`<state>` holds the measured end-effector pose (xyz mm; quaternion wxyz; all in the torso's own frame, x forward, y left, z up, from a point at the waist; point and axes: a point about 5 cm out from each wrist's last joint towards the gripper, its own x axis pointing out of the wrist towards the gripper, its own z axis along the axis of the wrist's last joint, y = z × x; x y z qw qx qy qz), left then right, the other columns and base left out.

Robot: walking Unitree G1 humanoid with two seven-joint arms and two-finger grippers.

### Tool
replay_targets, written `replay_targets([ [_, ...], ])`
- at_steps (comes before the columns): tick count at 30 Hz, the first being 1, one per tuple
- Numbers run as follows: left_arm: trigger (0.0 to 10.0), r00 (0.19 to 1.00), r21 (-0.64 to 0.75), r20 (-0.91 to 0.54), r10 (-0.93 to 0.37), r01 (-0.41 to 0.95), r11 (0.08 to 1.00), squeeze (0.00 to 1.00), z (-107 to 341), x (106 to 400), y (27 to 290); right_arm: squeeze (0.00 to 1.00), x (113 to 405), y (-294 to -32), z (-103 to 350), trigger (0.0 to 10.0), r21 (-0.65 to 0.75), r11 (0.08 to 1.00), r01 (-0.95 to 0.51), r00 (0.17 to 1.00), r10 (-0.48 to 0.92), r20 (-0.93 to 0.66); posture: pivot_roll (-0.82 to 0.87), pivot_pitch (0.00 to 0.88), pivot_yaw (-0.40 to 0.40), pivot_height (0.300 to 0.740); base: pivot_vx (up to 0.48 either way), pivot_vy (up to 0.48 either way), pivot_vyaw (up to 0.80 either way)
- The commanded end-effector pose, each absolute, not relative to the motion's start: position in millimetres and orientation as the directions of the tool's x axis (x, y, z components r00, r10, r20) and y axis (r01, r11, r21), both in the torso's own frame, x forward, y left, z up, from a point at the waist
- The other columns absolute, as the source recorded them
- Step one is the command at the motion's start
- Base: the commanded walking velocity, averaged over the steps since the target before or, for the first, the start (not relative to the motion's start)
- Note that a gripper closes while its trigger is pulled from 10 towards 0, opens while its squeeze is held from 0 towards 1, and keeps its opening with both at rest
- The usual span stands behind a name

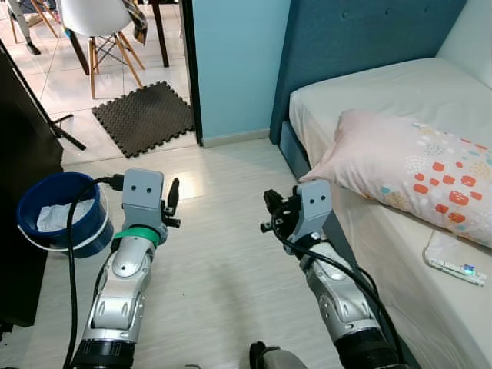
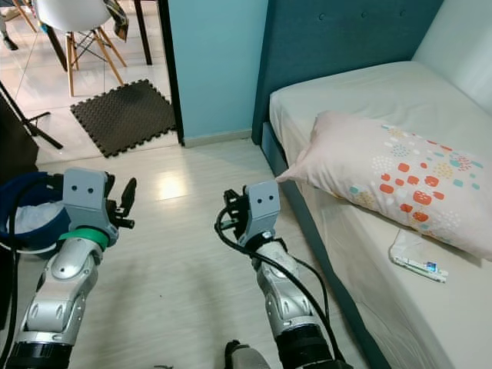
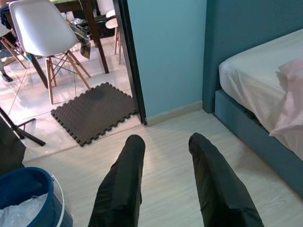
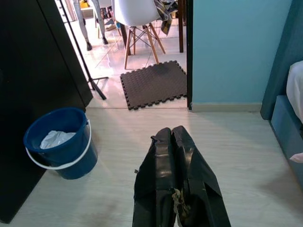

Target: Clean up the room

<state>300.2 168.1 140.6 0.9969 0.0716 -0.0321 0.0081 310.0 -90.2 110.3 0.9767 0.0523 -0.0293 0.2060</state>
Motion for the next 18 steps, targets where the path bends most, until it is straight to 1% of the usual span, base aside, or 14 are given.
replay_targets([
  [1, 10.0, 0.999, 0.157, 0.030, 0.020, -0.025, 0.987, 0.00, 131, 298, 171, 0.00, 309, -94, 104, 10.0, 0.092, 0.918, -0.385, 0.923, 0.382, 0.057, -0.04, 0.029, 0.013, 0.740, 0.000, 0.000, 0.00],
  [2, 10.0, 0.999, 0.157, 0.030, 0.020, -0.025, 0.987, 0.00, 131, 298, 171, 0.00, 309, -94, 104, 10.0, 0.092, 0.918, -0.385, 0.923, 0.382, 0.057, -0.04, 0.029, 0.013, 0.740, 0.000, 0.000, 0.00],
  [3, 10.0, 1.000, 0.165, 0.009, 0.023, -0.024, 0.986, 0.00, 124, 294, 172, 0.00, 307, -100, 101, 10.0, 0.091, 0.928, -0.361, 0.932, 0.359, 0.045, -0.04, 0.028, 0.010, 0.740, 0.000, 0.000, 0.00],
  [5, 10.0, 0.999, 0.170, -0.026, 0.029, -0.024, 0.985, 0.00, 114, 284, 174, 0.00, 301, -120, 98, 10.0, 0.090, 0.954, -0.285, 0.959, 0.283, 0.033, -0.05, 0.026, 0.005, 0.740, 0.000, 0.000, 0.00],
  [7, 10.0, 0.999, 0.170, -0.026, 0.029, -0.024, 0.985, 0.00, 114, 284, 174, 0.00, 301, -120, 98, 10.0, 0.090, 0.954, -0.285, 0.959, 0.283, 0.033, -0.05, 0.026, 0.005, 0.740, 0.000, 0.000, 0.00],
  [8, 10.0, 0.999, 0.171, -0.037, 0.032, -0.026, 0.985, 0.00, 111, 280, 175, 0.00, 298, -132, 98, 10.0, 0.086, 0.965, -0.247, 0.969, 0.245, 0.031, -0.05, 0.026, 0.005, 0.740, 0.000, 0.000, 0.00],
  [9, 10.0, 0.999, 0.171, -0.037, 0.032, -0.026, 0.985, 0.00, 111, 280, 175, 0.00, 298, -132, 98, 10.0, 0.086, 0.965, -0.247, 0.969, 0.245, 0.031, -0.05, 0.026, 0.005, 0.740, 0.000, 0.000, 0.00],
  [10, 10.0, 0.994, 0.180, -0.101, 0.052, -0.034, 0.983, 0.00, 92, 274, 181, 0.00, 291, -162, 88, 10.0, 0.087, 0.984, -0.156, 0.987, 0.158, -0.009, -0.07, 0.013, 0.008, 0.740, 0.000, 0.000, 0.00],
  [11, 10.0, 0.994, 0.180, -0.101, 0.052, -0.034, 0.983, 0.00, 92, 274, 181, 0.00, 291, -162, 88, 10.0, 0.087, 0.984, -0.156, 0.987, 0.158, -0.009, -0.07, 0.013, 0.008, 0.740, 0.000, 0.000, 0.00],
  [12, 10.0, 0.991, 0.181, -0.122, 0.057, -0.035, 0.983, 0.00, 86, 273, 183, 0.00, 289, -170, 85, 10.0, 0.088, 0.987, -0.131, 0.991, 0.134, -0.025, -0.07, 0.011, 0.009, 0.740, 0.000, 0.000, 0.00],
  [15, 10.0, 0.990, 0.181, -0.132, 0.056, -0.031, 0.983, 0.00, 82, 273, 182, 0.00, 290, -172, 84, 10.0, 0.088, 0.988, -0.127, 0.991, 0.130, -0.029, -0.08, 0.008, 0.010, 0.740, 0.000, 0.000, 0.00],
  [18, 10.0, 0.994, 0.168, -0.105, 0.031, -0.013, 0.986, 0.00, 89, 283, 173, 0.00, 295, -159, 87, 10.0, 0.072, 0.983, -0.172, 0.985, 0.173, -0.017, -0.08, 0.000, 0.011, 0.740, 0.000, 0.000, 0.00],
])
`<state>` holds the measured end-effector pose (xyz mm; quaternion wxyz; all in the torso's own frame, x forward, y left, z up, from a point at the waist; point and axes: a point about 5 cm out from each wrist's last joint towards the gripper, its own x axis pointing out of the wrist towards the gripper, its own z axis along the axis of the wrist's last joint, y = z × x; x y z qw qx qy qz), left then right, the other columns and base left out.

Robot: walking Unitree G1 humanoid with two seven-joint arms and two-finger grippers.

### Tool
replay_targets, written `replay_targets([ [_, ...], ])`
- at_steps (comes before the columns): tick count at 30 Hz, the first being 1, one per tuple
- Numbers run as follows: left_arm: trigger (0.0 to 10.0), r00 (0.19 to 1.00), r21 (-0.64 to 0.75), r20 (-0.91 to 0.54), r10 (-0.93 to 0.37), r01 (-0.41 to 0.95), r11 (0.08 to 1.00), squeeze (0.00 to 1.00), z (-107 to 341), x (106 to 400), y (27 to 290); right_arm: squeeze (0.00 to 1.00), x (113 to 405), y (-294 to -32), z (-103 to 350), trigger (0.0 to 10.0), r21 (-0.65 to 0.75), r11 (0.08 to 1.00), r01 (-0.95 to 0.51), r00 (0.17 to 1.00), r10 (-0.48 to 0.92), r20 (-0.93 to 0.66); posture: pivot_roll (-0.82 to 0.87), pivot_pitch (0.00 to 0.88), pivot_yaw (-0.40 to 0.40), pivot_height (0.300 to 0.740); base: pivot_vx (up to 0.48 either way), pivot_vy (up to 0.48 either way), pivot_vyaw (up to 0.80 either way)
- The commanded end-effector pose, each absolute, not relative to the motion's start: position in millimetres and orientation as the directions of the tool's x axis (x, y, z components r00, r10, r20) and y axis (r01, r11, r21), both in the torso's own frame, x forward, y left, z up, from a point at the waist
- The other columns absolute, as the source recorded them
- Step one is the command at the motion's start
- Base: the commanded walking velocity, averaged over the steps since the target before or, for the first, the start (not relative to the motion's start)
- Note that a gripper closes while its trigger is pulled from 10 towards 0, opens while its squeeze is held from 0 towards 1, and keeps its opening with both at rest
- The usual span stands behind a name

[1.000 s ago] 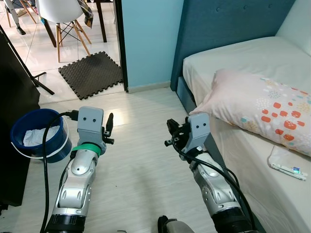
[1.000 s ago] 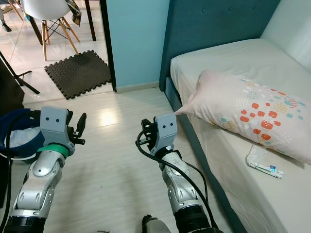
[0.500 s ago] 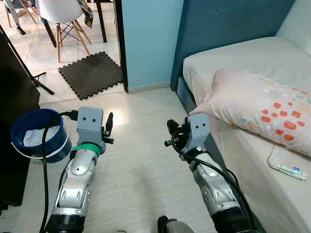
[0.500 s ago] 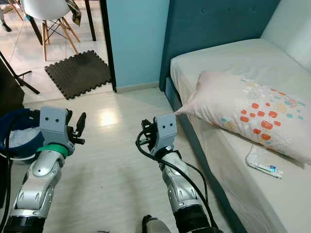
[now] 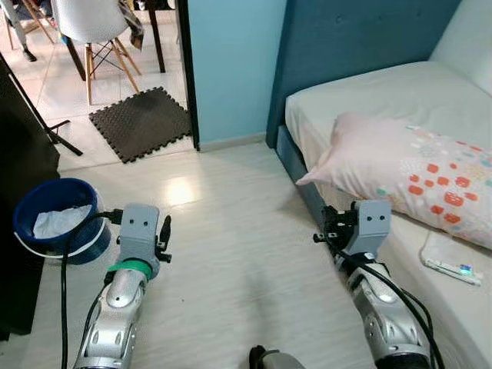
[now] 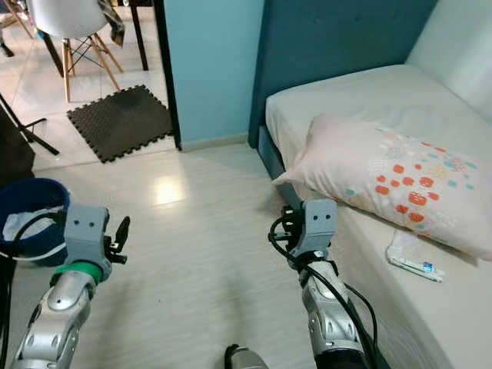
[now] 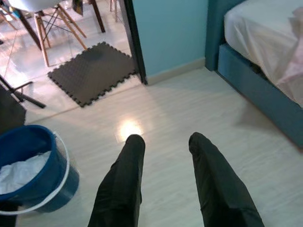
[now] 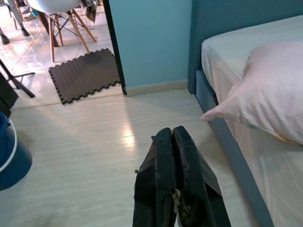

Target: Clean up the room

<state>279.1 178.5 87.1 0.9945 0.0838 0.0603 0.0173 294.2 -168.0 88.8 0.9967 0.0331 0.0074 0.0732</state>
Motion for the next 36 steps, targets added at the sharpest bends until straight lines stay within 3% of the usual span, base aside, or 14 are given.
replay_targets([
  [1, 10.0, 0.994, 0.168, -0.105, 0.031, -0.013, 0.986, 0.00, 89, 283, 173, 0.00, 295, -159, 87, 10.0, 0.072, 0.983, -0.172, 0.985, 0.173, -0.017, -0.08, 0.000, 0.011, 0.740, 0.000, 0.000, 0.00],
  [17, 10.0, 0.998, 0.183, -0.068, 0.018, -0.006, 0.983, 0.00, 95, 288, 172, 0.00, 296, -134, 91, 10.0, 0.095, 0.964, -0.250, 0.968, 0.252, -0.008, -0.07, 0.000, 0.012, 0.740, 0.000, 0.000, 0.00],
  [36, 10.0, 0.999, 0.148, -0.037, 0.024, -0.018, 0.989, 0.00, 101, 289, 170, 0.00, 295, -133, 91, 10.0, 0.097, 0.961, -0.258, 0.966, 0.260, -0.005, -0.08, 0.003, 0.008, 0.740, 0.000, 0.000, 0.00],
])
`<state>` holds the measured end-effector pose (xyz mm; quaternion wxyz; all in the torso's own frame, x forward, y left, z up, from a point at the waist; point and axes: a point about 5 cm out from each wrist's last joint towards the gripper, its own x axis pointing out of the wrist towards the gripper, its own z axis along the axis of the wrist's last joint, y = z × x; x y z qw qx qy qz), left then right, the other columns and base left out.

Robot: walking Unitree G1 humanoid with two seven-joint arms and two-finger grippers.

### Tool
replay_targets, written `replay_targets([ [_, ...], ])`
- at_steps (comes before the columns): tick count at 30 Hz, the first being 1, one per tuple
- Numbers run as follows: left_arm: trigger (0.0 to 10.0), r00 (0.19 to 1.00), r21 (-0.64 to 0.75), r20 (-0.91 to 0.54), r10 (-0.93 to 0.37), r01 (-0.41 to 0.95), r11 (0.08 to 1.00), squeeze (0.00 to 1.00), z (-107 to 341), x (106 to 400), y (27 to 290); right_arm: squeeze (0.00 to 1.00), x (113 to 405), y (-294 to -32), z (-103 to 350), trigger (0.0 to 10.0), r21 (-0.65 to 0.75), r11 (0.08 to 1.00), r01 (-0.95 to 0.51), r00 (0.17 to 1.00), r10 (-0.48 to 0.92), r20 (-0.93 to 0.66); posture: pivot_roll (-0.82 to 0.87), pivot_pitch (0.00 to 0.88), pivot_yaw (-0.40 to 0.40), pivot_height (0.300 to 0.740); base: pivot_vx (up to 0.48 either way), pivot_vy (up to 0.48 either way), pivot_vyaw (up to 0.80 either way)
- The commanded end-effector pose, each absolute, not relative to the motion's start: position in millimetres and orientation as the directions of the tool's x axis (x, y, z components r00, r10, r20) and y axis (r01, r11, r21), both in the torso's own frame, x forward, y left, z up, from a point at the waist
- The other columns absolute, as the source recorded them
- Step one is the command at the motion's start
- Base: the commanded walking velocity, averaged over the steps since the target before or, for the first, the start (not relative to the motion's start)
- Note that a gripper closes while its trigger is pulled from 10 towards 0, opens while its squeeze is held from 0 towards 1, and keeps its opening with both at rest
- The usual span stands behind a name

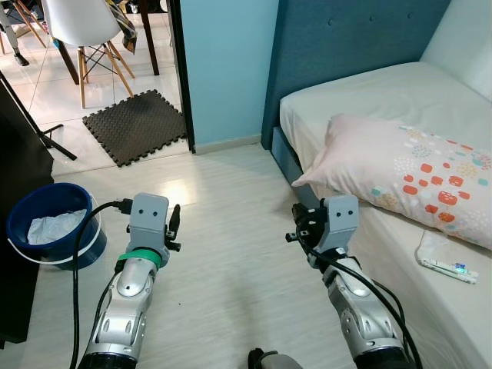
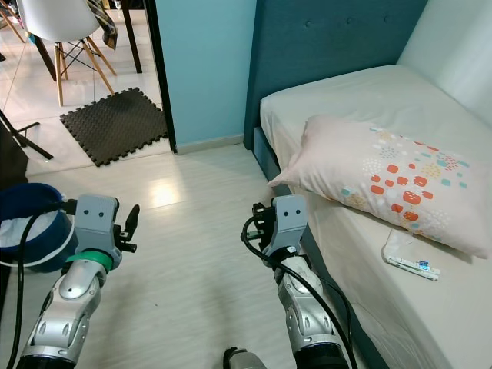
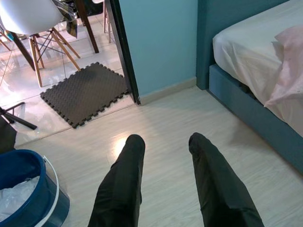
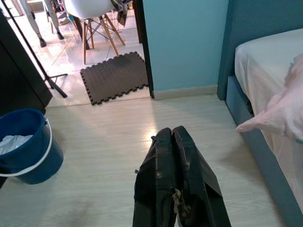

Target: Clean up the room

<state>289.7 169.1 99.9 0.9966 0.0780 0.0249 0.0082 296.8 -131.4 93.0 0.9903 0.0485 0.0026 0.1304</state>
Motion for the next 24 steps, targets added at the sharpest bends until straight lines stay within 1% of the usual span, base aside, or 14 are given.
replay_targets([
  [1, 10.0, 0.999, 0.151, -0.037, 0.024, -0.018, 0.988, 0.00, 101.4, 289.4, 169.6, 0.00, 295.4, -132.5, 91.1, 10.0, 0.097, 0.961, -0.258, 0.966, 0.260, -0.005, -0.08, 0.003, 0.008, 0.740, 0.000, 0.000, 0.00],
  [24, 10.0, 0.999, 0.167, -0.039, 0.024, -0.017, 0.986, 0.00, 102.3, 291.1, 169.6, 0.00, 298.3, -131.4, 91.9, 10.0, 0.103, 0.962, -0.251, 0.967, 0.253, -0.002, -0.07, 0.005, 0.012, 0.740, 0.000, 0.000, 0.00],
])
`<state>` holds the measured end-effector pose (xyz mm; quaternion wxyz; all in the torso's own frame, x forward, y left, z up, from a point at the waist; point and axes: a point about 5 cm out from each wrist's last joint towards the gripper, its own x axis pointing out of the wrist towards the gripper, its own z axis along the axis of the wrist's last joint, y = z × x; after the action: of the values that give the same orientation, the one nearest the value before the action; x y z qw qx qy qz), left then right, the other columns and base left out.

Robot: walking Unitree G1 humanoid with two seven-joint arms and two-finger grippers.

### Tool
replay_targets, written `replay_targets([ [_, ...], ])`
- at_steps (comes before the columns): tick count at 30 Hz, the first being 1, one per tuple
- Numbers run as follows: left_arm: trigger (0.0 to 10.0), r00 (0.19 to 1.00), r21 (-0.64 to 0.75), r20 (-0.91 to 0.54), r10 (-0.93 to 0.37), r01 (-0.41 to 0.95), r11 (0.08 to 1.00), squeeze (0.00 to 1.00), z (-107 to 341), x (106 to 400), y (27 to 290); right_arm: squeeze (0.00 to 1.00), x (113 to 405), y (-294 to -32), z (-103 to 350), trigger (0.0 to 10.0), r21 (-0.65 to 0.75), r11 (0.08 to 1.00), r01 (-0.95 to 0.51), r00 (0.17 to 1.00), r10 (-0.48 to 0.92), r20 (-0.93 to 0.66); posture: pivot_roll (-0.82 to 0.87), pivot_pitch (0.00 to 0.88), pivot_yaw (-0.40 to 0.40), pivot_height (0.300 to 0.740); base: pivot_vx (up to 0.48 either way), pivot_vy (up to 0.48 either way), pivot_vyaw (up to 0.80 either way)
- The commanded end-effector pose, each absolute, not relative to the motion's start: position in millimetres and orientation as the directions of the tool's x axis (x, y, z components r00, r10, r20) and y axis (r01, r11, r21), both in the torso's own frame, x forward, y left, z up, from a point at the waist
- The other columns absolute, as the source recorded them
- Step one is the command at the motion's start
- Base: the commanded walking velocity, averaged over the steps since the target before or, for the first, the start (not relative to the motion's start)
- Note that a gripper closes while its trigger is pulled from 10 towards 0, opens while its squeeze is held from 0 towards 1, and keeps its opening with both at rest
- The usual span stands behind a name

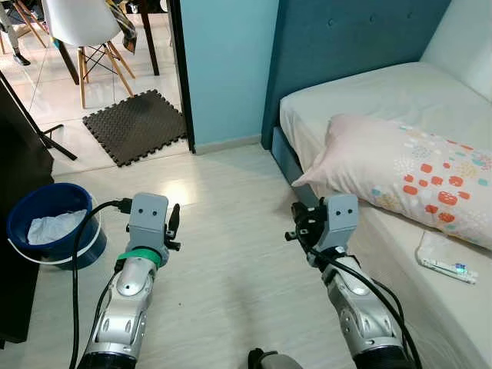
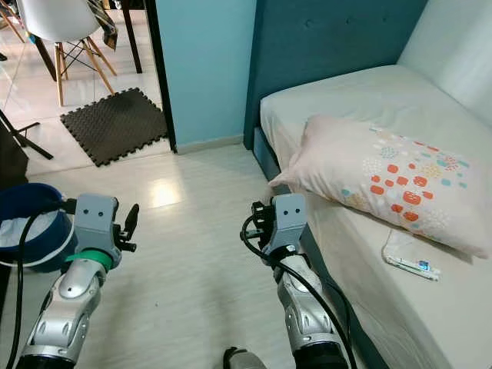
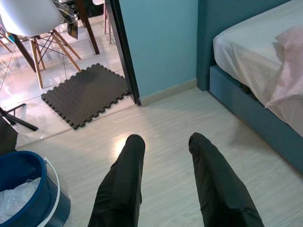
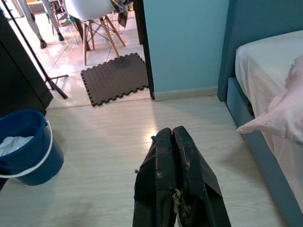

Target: Clean up the room

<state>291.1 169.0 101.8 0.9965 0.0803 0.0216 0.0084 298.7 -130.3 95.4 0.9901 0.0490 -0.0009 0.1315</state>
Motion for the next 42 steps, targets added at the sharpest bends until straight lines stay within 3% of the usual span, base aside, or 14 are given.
replay_targets([
  [1, 10.0, 0.999, 0.167, -0.039, 0.024, -0.017, 0.986, 0.00, 102.3, 291.1, 169.6, 0.00, 298.3, -131.4, 91.9, 10.0, 0.103, 0.962, -0.251, 0.967, 0.253, -0.002, -0.07, 0.005, 0.012, 0.740, 0.000, 0.000, 0.00],
  [38, 10.0, 0.999, 0.167, -0.038, 0.024, -0.017, 0.986, 0.00, 102.0, 290.9, 168.9, 0.00, 299.0, -132.2, 91.8, 10.0, 0.097, 0.963, -0.250, 0.968, 0.252, -0.005, -0.07, 0.006, 0.011, 0.740, 0.000, 0.000, 0.00],
  [42, 10.0, 0.999, 0.165, -0.035, 0.022, -0.016, 0.986, 0.00, 102.6, 291.1, 168.3, 0.00, 298.3, -130.0, 90.7, 10.0, 0.130, 0.956, -0.265, 0.963, 0.268, -0.011, -0.07, 0.006, 0.010, 0.740, 0.000, 0.000, -0.80],
])
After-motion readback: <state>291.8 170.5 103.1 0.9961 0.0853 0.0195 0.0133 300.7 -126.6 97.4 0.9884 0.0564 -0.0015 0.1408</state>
